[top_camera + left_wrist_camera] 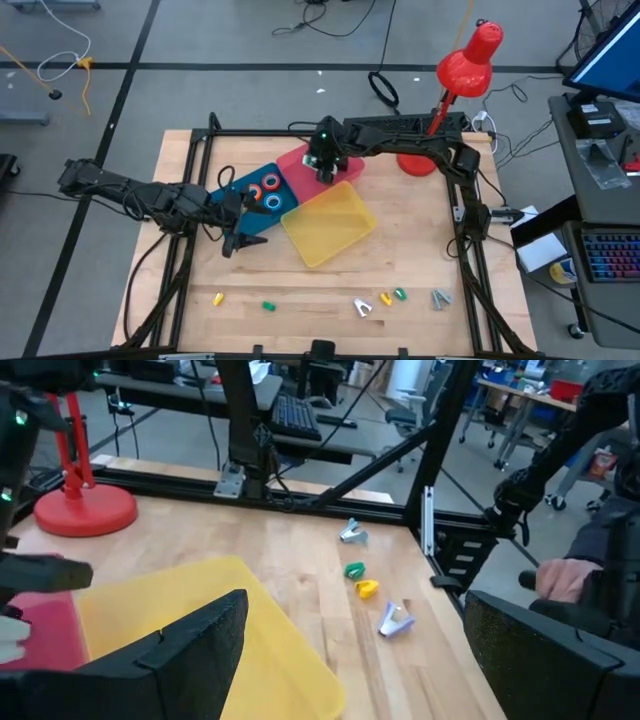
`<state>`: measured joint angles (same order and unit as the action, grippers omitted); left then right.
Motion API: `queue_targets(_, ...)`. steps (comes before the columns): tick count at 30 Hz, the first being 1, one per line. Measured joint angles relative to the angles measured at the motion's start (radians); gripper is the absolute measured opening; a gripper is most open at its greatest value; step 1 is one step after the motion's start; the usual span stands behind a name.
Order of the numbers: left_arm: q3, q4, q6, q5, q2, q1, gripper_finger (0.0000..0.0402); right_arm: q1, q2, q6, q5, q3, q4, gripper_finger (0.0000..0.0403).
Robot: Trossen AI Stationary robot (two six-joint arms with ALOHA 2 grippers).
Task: Pick and place Stapler, Stapler remover, tape
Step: Put the light blue stapler into the pink bin
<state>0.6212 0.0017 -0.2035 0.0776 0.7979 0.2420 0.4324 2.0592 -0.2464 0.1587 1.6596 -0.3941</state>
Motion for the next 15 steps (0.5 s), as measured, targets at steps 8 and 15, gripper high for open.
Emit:
queue_targets(8, 0.000, -0.007, 0.004, -0.002, 0.000, -0.002, 0.0367, 0.003, 0.001, -0.028, -0.002, -0.003, -0.041, 0.0122)
queue_targets(15, 0.000, -0.008, 0.010, -0.008, 0.000, -0.002, 0.0367, 0.005, 0.003, -0.046, -0.032, -0.004, -0.061, 0.0122)
